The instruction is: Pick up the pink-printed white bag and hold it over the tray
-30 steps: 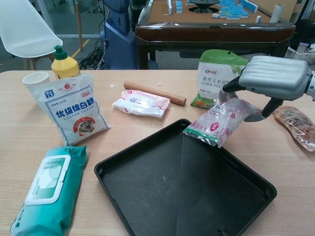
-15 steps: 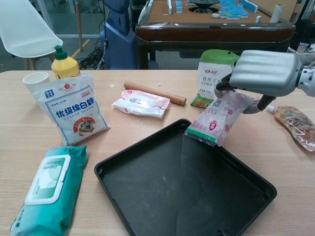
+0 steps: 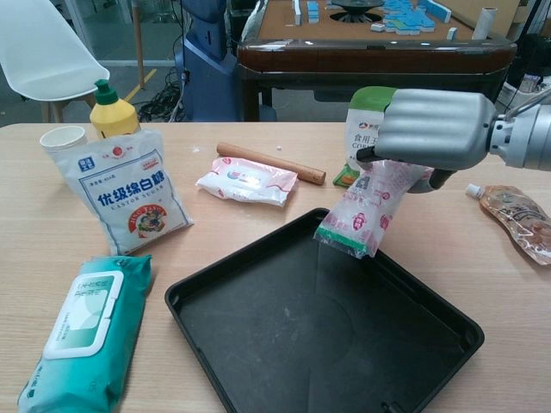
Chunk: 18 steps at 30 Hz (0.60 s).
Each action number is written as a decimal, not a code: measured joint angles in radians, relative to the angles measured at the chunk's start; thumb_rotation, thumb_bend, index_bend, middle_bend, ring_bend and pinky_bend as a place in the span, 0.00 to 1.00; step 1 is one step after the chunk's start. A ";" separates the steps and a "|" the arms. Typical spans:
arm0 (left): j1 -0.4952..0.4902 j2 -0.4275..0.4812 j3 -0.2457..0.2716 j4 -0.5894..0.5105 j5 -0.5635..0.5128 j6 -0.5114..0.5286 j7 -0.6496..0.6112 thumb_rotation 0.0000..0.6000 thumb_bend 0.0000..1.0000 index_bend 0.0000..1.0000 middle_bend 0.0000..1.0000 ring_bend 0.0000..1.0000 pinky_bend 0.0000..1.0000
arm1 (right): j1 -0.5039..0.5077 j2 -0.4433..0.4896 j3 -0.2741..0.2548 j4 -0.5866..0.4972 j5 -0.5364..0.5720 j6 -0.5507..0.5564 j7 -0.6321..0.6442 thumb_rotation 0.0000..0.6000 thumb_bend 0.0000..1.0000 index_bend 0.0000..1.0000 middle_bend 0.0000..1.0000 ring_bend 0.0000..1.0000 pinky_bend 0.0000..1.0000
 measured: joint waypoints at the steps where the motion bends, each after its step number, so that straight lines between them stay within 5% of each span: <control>1: 0.000 0.000 0.000 0.002 -0.001 -0.001 -0.002 1.00 0.24 0.04 0.00 0.00 0.03 | 0.000 -0.001 0.003 -0.004 0.003 -0.001 -0.004 1.00 0.70 0.97 0.84 0.73 0.60; 18: -0.002 -0.002 -0.001 -0.002 -0.001 -0.004 0.004 1.00 0.24 0.04 0.00 0.00 0.03 | -0.011 0.008 0.014 -0.015 0.006 -0.003 -0.050 1.00 0.70 0.98 0.85 0.74 0.60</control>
